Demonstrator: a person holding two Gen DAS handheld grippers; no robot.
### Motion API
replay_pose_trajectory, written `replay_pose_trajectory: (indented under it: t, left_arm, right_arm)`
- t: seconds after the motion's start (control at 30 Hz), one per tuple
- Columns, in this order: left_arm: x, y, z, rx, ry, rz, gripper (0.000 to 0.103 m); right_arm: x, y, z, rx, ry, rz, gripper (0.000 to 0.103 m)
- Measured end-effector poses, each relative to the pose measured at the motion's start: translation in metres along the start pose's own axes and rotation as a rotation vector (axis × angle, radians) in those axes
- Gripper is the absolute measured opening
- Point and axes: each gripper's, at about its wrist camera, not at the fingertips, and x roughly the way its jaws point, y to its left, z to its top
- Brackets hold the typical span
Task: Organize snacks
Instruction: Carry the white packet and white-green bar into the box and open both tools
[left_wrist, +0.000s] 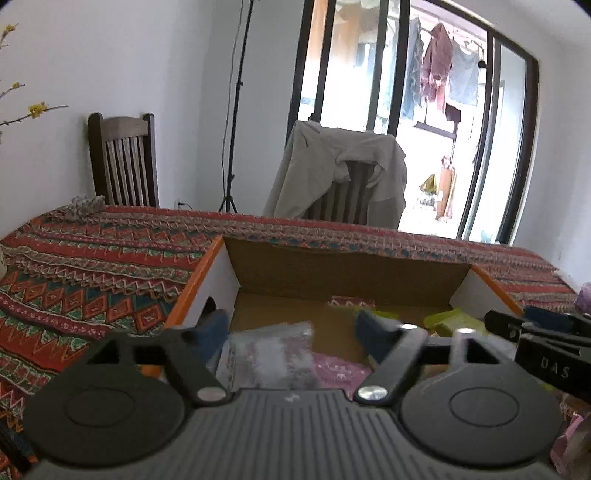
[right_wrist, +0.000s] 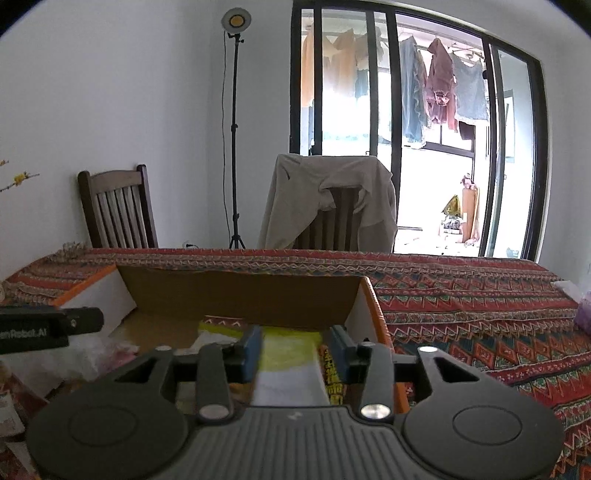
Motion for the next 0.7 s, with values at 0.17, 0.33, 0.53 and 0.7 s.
replay_pose_trajectory:
  t: [0.17, 0.33, 0.53, 0.7]
  left_arm:
    - [-0.011, 0.0, 0.003, -0.029, -0.064, 0.006, 0.103]
    - [-0.011, 0.002, 0.004, -0.044, -0.059, 0.008, 0.103]
    - [-0.015, 0.001, 0.006, -0.054, -0.053, 0.004, 0.103]
    - [-0.031, -0.001, 0.011, -0.069, -0.081, -0.022, 0.103]
  right_arm:
    - [-0.003, -0.001, -0.001, 0.016, -0.016, 0.011, 0.103]
    - [-0.001, -0.002, -0.002, 0.018, -0.009, 0.008, 0.103]
    - [-0.004, -0.002, -0.001, 0.021, -0.018, 0.007, 0.103]
    - [-0.012, -0.002, 0.005, 0.014, -0.039, 0.008, 0.103]
